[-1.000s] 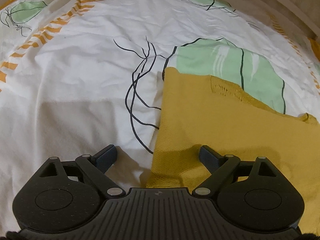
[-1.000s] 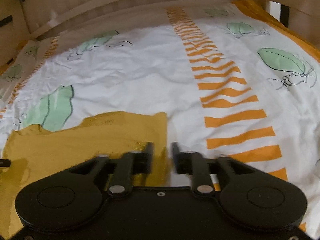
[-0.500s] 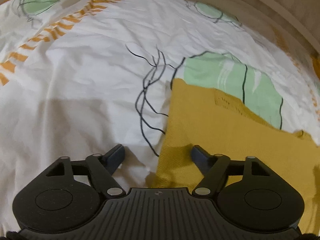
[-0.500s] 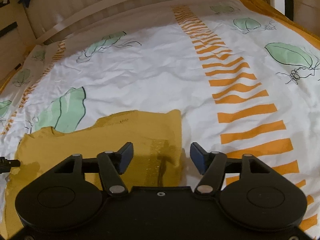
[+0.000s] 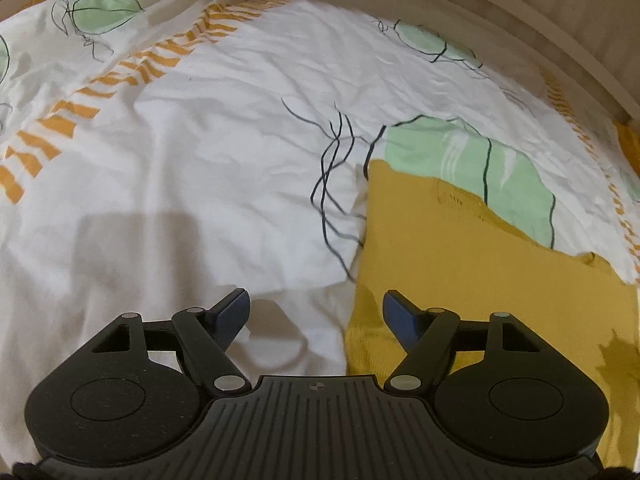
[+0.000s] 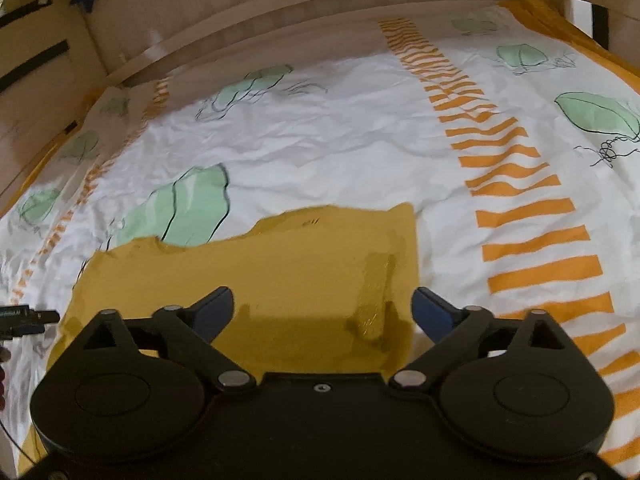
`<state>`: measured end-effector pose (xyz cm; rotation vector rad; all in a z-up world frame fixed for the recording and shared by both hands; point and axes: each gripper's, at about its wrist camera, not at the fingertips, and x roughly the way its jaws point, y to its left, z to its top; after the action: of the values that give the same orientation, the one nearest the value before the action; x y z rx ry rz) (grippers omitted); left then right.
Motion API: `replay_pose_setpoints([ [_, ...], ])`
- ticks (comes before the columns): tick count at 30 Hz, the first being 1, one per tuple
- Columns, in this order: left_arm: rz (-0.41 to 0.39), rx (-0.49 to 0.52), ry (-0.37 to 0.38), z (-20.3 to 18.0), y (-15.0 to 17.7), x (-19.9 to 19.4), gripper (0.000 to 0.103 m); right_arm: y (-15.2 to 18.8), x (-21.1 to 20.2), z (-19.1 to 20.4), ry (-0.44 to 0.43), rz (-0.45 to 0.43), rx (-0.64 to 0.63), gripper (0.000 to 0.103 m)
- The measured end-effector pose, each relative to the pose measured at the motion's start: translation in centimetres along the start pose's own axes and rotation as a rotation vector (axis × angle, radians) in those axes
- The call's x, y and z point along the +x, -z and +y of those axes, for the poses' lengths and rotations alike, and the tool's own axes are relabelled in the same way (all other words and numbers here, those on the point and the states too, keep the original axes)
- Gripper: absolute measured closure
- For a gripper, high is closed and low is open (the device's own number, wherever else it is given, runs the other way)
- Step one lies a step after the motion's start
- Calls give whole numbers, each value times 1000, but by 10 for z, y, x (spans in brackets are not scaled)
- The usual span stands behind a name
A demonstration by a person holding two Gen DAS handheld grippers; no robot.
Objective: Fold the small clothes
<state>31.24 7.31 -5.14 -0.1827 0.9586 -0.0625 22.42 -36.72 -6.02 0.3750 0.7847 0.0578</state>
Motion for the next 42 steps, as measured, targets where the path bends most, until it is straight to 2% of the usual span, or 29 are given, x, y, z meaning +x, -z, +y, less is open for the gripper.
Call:
replay_pose_setpoints([
  [8,-30,3,64,8,30,-44,30,27,-24,19,-30,15,-9,4],
  [14,-28,42,101,11,77,-73,30,62,-66,22,-36,17,22,3],
  [21,9,36,115,24,133,-93,30,107,-107,1,1,26,146,1],
  [25,10,54,100,26,149,-100,30,130,-120,-9,37,55,200,1],
  [29,15,74,98,26,160,-107,30,151,-128,-17,39,95,269,1],
  [42,63,175,119,25,196,-120,29,185,-153,-18,-66,134,300,1],
])
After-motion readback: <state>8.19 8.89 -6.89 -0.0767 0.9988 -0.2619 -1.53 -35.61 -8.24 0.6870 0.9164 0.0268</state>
